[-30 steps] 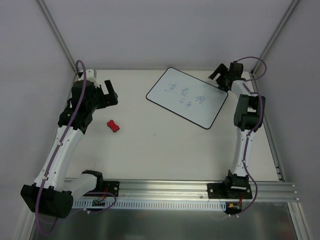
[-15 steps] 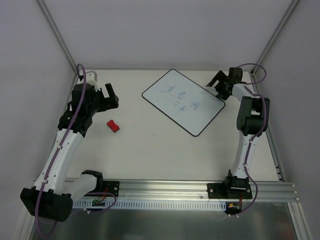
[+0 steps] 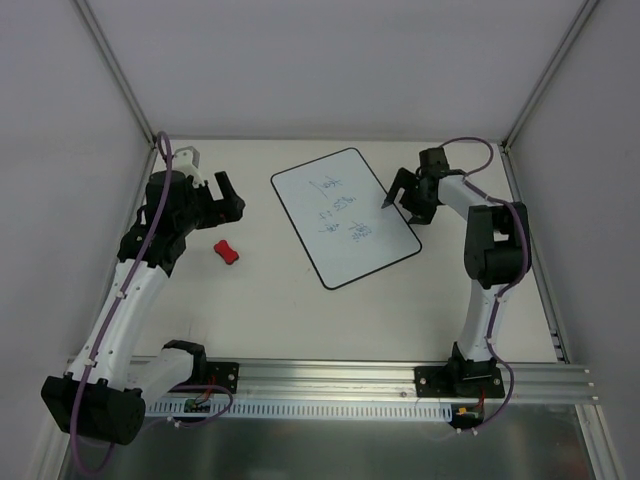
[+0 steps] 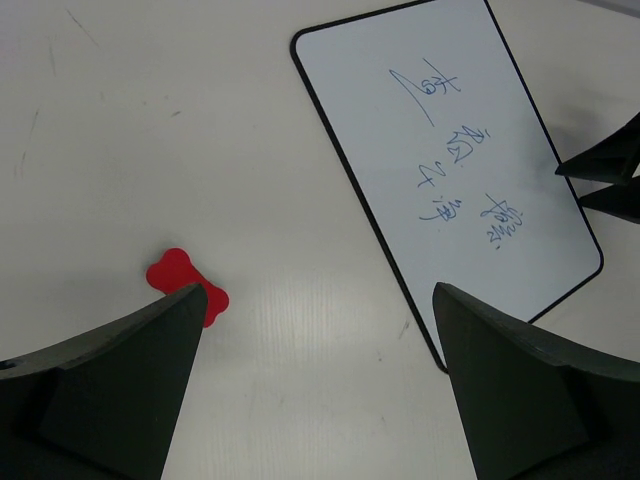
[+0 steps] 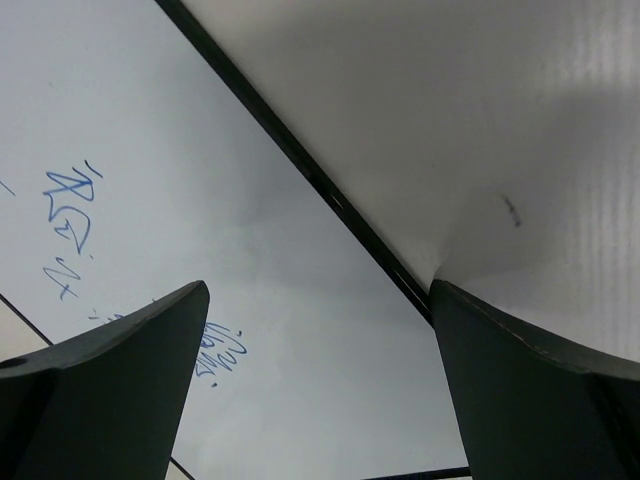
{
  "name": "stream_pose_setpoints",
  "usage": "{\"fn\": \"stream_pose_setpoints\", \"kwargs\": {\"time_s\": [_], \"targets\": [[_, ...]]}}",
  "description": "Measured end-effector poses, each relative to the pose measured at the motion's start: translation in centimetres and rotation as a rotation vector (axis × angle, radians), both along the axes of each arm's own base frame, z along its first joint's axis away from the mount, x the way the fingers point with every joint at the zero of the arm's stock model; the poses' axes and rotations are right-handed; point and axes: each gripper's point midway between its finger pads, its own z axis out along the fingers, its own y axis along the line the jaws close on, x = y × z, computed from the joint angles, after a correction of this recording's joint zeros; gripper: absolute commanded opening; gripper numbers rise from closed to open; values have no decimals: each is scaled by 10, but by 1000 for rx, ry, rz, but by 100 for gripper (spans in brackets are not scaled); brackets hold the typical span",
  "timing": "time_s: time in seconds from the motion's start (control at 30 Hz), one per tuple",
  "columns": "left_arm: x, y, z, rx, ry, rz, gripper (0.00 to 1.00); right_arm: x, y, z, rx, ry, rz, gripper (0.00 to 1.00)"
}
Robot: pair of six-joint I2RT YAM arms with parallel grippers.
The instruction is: Erase the whiteboard
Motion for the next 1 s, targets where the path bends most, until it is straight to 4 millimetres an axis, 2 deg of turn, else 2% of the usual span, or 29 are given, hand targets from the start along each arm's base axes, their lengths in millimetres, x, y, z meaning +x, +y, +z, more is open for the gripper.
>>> {"fn": "stream_pose_setpoints", "kwargs": {"time_s": [0.13,0.37,0.43,0.6,0.7,0.8,0.9,1.0], "targets": [[2,-4,-5,-11,21,-12,99,-16,12,-2,-20,28,63,98],[4,-5,-11,-13,41,-17,99,-20,9,2,-78,22,179,99],[5,-5,-13,-12,46,-16,99,-7,9,10,-95,-11,220,99],[7,-5,-20,-7,67,-13,99,56,23,36,-100,-173,307,99],[9,-4,-22,-3,75,-8,99,85,32,38,-82,-236,351,99],[9,-3,-23,1,76,-3,99,99,39,25,-59,-247,387,99],[10,-1,-23,7,75,9,99,102,45,6,-35,-228,417,99],[10,0,-23,10,75,14,99,107,50,12,-13,-255,443,99]]}}
